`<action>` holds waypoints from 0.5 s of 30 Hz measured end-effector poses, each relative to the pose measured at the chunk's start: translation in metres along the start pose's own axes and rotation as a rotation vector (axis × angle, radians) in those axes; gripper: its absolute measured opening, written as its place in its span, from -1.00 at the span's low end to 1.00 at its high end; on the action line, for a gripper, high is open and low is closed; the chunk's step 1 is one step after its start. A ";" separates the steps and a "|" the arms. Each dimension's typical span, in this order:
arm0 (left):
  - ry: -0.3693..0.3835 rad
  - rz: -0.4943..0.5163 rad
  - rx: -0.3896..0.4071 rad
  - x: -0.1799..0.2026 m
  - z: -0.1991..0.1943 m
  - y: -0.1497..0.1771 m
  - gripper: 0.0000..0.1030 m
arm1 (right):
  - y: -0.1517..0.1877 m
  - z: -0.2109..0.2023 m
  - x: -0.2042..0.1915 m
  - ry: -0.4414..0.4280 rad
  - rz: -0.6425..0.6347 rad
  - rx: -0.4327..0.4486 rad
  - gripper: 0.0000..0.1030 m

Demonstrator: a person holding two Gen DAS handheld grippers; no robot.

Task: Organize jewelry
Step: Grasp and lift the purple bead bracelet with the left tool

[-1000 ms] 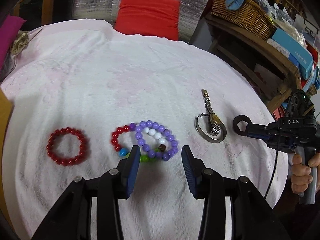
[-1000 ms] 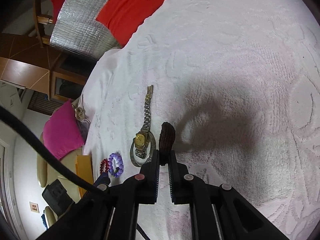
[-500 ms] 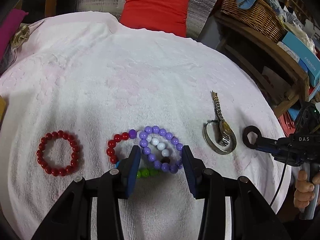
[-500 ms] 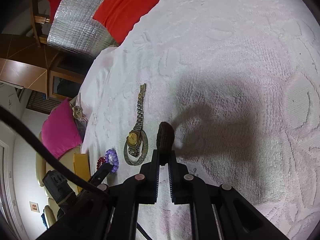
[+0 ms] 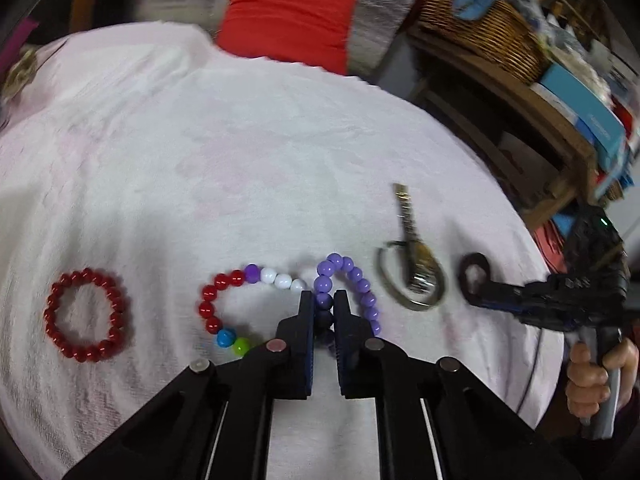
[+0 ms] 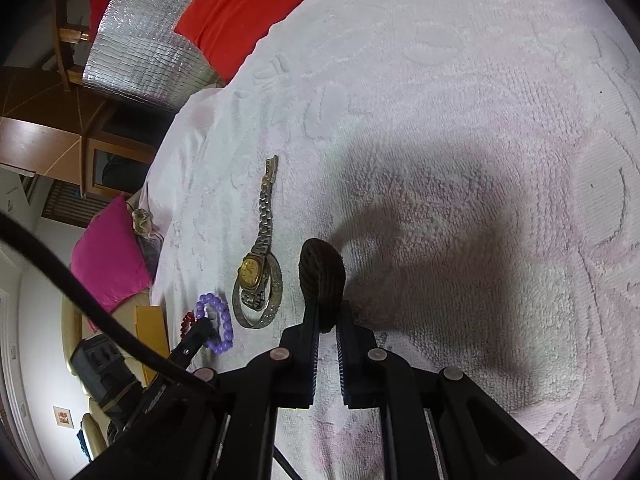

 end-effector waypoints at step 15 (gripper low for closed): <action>0.017 0.144 -0.033 0.037 0.004 0.013 -0.82 | -0.002 0.003 -0.001 0.001 0.015 0.001 -0.82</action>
Point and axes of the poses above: each gripper's, at about its wrist camera, not at the fingertips, and z roughly the way its jaws point, x to its right, y to its underside, the point moved 1 cm from there along z, roughly the way its jaws point, and after that the axes turned 9 degrees about -x, right-handed, at the moved point
